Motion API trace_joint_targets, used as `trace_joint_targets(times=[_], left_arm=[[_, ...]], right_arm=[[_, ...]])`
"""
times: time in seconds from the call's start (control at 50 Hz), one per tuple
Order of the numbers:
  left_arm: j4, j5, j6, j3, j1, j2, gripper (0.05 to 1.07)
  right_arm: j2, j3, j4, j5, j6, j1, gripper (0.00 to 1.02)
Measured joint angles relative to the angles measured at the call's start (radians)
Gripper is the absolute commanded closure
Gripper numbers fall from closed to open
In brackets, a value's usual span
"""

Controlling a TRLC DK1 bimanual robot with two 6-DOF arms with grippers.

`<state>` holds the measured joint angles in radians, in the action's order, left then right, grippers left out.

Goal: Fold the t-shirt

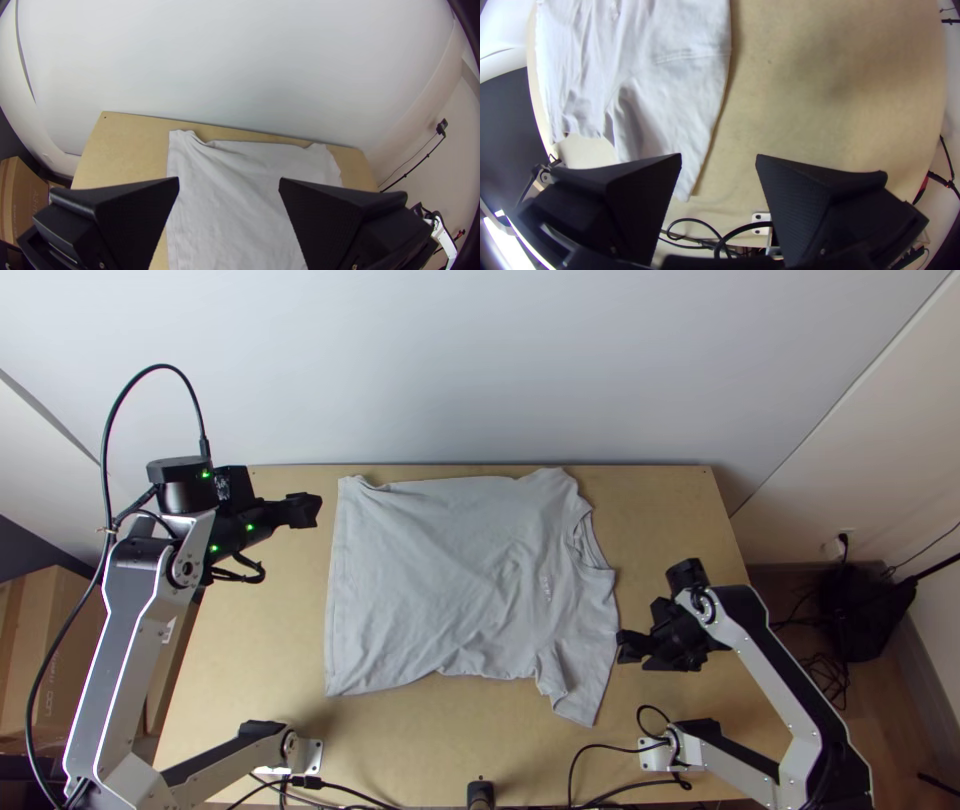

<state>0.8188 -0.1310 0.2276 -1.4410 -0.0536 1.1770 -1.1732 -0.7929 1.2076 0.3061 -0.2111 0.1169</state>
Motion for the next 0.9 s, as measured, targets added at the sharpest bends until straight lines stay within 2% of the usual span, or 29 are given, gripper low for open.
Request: trace_joint_targets(times=[0.12, 0.2, 0.4, 0.56, 0.82, 0.84, 0.9], left_arm=[[0.01, 0.0, 0.0, 0.006, -0.002, -0.012, 0.11], [0.02, 0.0, 0.0, 0.009, -0.002, -0.018, 0.11], [0.032, 0.0, 0.0, 0.016, -0.002, -0.026, 0.11], [0.045, 0.0, 0.0, 0.042, -0.002, -0.048, 0.11], [0.076, 0.001, -0.006, 0.066, -0.002, -0.071, 0.11], [0.082, 0.0, -0.012, 0.067, -0.002, -0.072, 0.11], [0.122, 0.0, -0.043, 0.071, -0.002, -0.074, 0.11]], right_arm=[[-0.01, 0.038, -0.048, 0.014, -0.021, 0.045, 0.34], [-0.032, 0.05, -0.083, 0.026, -0.031, 0.068, 0.48], [-0.079, 0.097, -0.204, 0.028, -0.065, 0.093, 0.48], [-0.126, 0.121, -0.229, 0.027, -0.069, 0.1, 0.48], [-0.146, 0.13, -0.249, 0.027, -0.092, 0.161, 0.48], [-0.148, 0.13, -0.25, 0.027, -0.094, 0.166, 0.49], [-0.156, 0.125, -0.253, 0.028, -0.103, 0.186, 0.69]])
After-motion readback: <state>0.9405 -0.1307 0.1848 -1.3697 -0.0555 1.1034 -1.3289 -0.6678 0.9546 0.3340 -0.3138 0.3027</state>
